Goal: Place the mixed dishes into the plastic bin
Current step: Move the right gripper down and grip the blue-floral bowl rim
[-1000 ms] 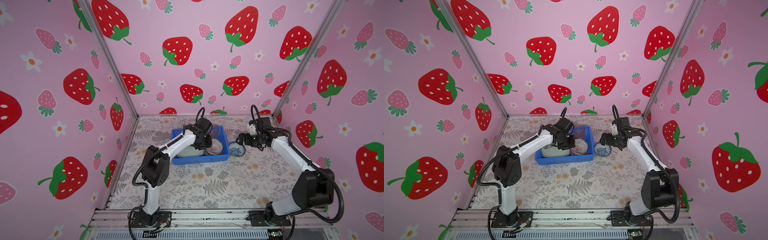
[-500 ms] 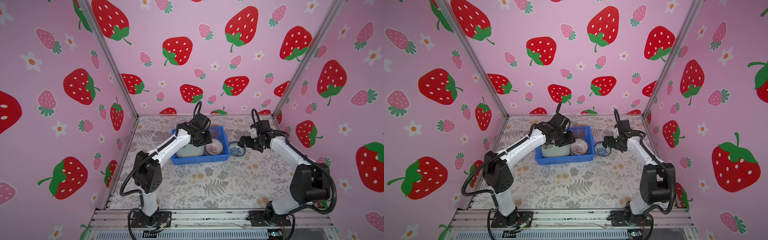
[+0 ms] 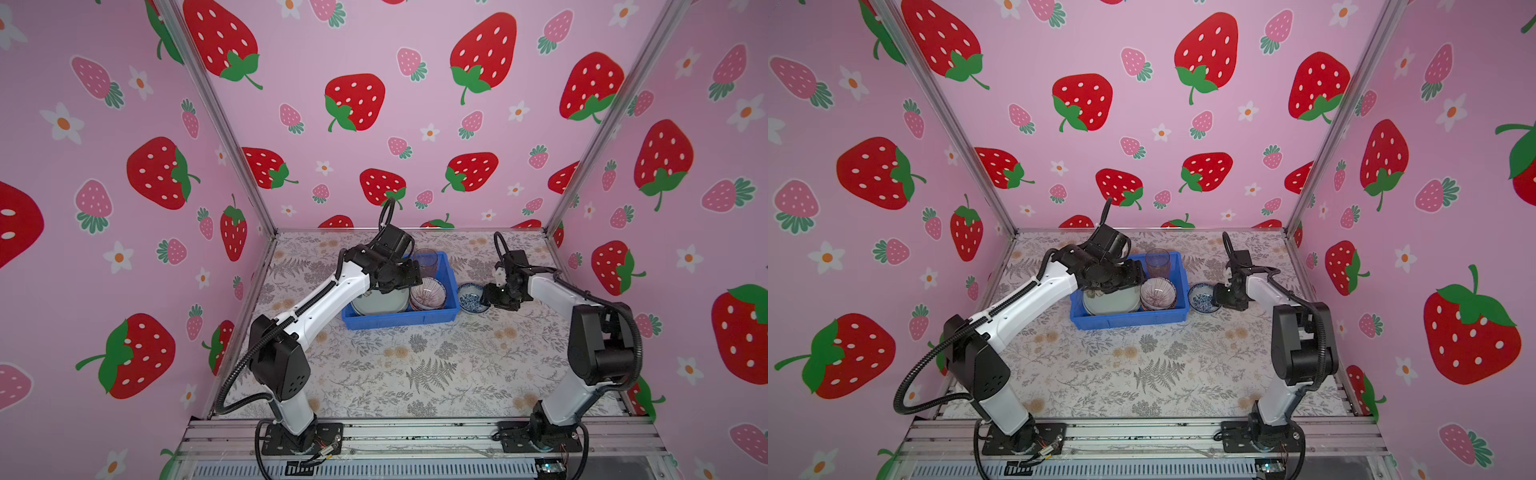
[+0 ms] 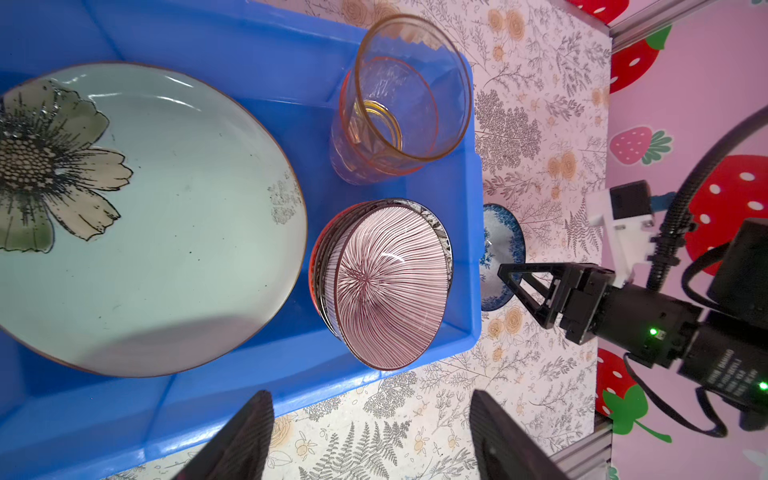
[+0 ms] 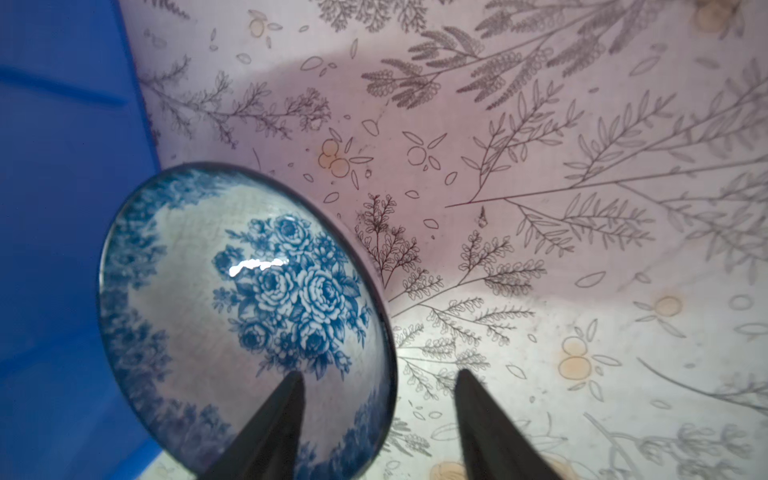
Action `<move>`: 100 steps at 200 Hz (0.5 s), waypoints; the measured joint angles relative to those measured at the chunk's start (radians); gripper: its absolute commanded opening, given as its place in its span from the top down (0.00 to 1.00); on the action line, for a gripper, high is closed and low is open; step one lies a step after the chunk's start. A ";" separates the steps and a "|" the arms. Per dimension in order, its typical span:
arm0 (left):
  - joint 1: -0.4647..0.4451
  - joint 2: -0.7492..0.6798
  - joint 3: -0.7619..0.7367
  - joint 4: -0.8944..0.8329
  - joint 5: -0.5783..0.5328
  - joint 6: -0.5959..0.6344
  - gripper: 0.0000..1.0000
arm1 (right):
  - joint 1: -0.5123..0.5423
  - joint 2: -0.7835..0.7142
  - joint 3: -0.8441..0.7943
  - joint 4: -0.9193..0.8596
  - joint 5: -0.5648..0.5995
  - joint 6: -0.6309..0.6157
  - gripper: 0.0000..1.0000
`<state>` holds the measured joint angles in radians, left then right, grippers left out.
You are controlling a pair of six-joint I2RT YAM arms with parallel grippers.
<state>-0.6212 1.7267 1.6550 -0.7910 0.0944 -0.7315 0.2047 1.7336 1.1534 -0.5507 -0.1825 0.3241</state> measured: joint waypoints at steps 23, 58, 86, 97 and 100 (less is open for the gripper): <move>0.006 -0.017 -0.024 0.001 -0.006 0.001 0.23 | 0.000 0.005 0.000 0.016 -0.002 -0.001 0.58; 0.019 -0.028 -0.062 0.000 -0.008 0.000 0.23 | 0.000 0.023 0.000 0.035 -0.002 -0.002 0.66; 0.026 -0.029 -0.071 -0.002 -0.008 0.000 0.23 | 0.000 0.039 0.000 0.039 -0.003 -0.005 0.77; 0.028 -0.029 -0.072 -0.001 -0.008 0.000 0.23 | 0.001 0.042 0.000 0.039 -0.003 -0.003 0.79; 0.028 -0.029 -0.072 -0.001 -0.008 0.000 0.23 | 0.001 0.043 0.000 0.039 -0.003 -0.006 0.80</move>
<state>-0.5934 1.6974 1.5826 -0.7921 0.0864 -0.7311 0.2054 1.7767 1.1534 -0.5114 -0.1852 0.3180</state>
